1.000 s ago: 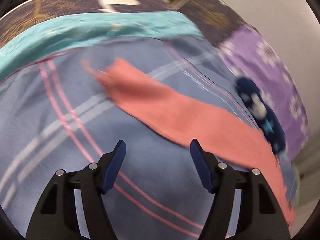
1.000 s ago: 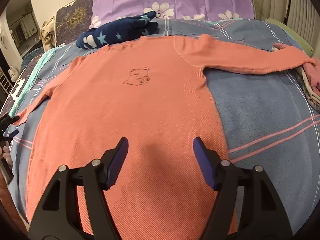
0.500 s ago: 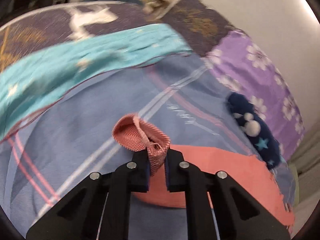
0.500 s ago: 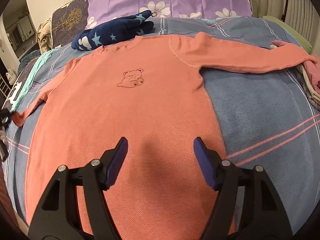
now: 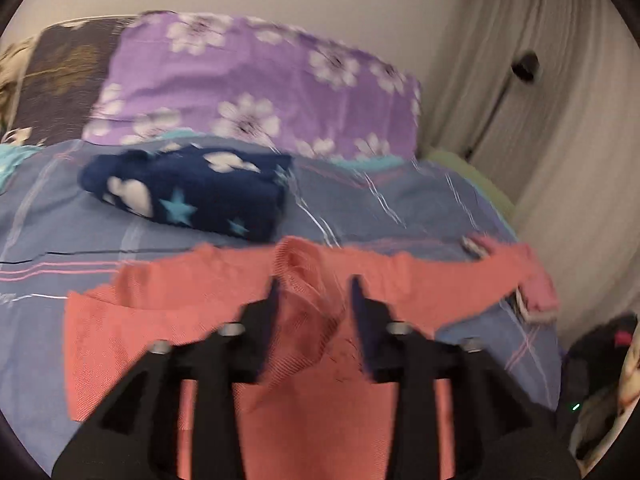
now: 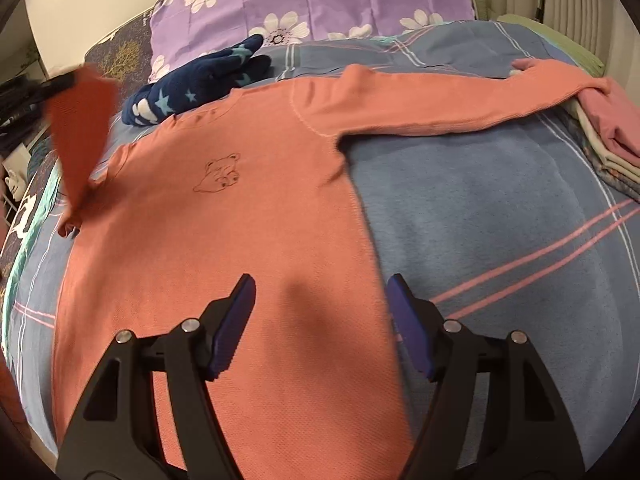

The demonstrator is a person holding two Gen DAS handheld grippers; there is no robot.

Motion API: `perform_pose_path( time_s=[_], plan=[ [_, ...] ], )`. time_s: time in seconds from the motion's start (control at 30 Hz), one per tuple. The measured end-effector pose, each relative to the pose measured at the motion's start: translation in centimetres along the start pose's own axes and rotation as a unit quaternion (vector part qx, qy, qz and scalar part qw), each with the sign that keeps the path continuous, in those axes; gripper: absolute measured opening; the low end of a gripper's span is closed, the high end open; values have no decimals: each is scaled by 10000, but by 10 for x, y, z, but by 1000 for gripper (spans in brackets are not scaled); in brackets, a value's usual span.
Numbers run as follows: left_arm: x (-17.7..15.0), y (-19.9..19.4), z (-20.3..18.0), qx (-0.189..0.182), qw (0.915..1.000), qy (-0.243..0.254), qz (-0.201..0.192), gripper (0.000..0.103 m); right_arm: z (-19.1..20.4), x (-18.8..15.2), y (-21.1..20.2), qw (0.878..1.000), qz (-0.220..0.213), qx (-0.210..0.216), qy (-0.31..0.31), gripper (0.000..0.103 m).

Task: Fold small clothes
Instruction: 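Fold the held sleeve across the shirt body and open the left tool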

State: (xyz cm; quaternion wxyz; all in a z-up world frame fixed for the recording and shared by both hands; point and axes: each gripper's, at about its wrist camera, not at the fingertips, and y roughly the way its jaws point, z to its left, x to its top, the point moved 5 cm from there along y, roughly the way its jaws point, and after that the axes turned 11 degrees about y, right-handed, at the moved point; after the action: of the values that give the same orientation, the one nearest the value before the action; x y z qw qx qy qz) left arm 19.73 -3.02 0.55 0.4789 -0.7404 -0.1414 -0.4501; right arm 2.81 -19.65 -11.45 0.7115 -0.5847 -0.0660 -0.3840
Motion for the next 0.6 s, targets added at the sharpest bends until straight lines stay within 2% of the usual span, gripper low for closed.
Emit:
perform_pose_path(
  time_s=[0.1,0.17,0.23,0.3,0.4,0.5,0.6],
  plan=[
    [-25,11,-17,-12,9993,233,293,51,-6,6,-5,10000,-44,88,-8,70],
    [-43,4,-10,176,9987,288,369,57,-6,11,-6,9998,-19,204,-43,70],
    [-60,-8,2,618,9963,418,424,60,1,17,-3,9991,69,399,-132,67],
    [-80,-19,24,1096,9908,585,545,64,17,25,4,9970,188,686,-316,52],
    [-102,-33,59,1835,9775,706,766,66,47,37,13,9918,289,1081,-624,50],
    [-122,-50,101,2309,9673,390,973,67,85,52,37,9853,493,1379,-883,50],
    [-139,-61,133,2343,9659,-163,1086,67,105,61,64,9803,896,1600,-729,50]
  ],
)
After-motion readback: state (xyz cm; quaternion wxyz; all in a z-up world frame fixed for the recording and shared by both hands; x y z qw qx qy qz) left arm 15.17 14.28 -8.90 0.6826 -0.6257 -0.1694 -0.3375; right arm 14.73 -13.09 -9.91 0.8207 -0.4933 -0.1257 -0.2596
